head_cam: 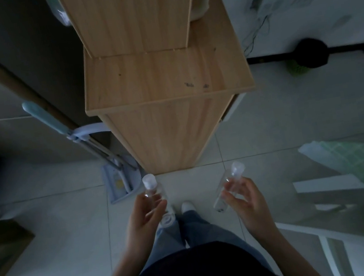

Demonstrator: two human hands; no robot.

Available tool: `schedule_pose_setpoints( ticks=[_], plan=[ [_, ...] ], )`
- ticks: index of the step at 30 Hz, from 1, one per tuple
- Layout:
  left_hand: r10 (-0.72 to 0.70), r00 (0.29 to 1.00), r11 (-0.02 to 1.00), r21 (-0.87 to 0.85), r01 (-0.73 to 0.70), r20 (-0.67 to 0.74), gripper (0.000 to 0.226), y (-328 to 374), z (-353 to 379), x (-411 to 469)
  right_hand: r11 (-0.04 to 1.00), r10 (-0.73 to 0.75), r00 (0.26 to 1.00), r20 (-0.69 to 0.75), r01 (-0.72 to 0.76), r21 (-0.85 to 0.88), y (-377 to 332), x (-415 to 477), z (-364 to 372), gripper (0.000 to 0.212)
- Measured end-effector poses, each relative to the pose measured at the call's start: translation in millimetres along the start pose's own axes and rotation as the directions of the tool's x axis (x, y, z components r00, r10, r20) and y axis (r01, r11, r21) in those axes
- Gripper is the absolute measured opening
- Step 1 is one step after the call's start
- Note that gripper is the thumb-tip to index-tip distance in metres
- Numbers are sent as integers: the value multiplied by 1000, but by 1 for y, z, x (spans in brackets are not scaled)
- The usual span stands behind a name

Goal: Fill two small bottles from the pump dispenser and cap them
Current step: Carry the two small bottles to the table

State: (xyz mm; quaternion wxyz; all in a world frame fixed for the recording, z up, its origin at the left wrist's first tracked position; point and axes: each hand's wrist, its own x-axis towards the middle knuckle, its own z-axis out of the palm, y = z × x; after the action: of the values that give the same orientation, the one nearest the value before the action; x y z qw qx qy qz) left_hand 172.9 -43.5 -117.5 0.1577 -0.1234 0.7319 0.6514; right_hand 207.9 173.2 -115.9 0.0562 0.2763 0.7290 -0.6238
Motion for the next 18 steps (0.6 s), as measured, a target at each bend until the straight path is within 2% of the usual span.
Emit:
schedule_pose_setpoints(
  ticks=[4, 9, 15, 18],
  plan=[
    [-10, 999, 1000, 13, 10, 39, 11, -2, 1, 2, 1000, -27, 999, -47, 27, 6, 2, -5, 4, 18],
    [-55, 983, 993, 108, 37, 173, 19, -7, 3, 6, 1000, -2, 985, -172, 6, 24, 16, -22, 5, 19],
    [-31, 959, 971, 238, -38, 280, 17, -10, 18, 7, 999, 44, 945, -325, -36, 32, 45, -60, -8, 20],
    [-63, 926, 957, 285, -50, 371, 17, -7, 32, -2, 998, 50, 920, -388, -28, 63, 56, -85, -18, 22]
  ],
)
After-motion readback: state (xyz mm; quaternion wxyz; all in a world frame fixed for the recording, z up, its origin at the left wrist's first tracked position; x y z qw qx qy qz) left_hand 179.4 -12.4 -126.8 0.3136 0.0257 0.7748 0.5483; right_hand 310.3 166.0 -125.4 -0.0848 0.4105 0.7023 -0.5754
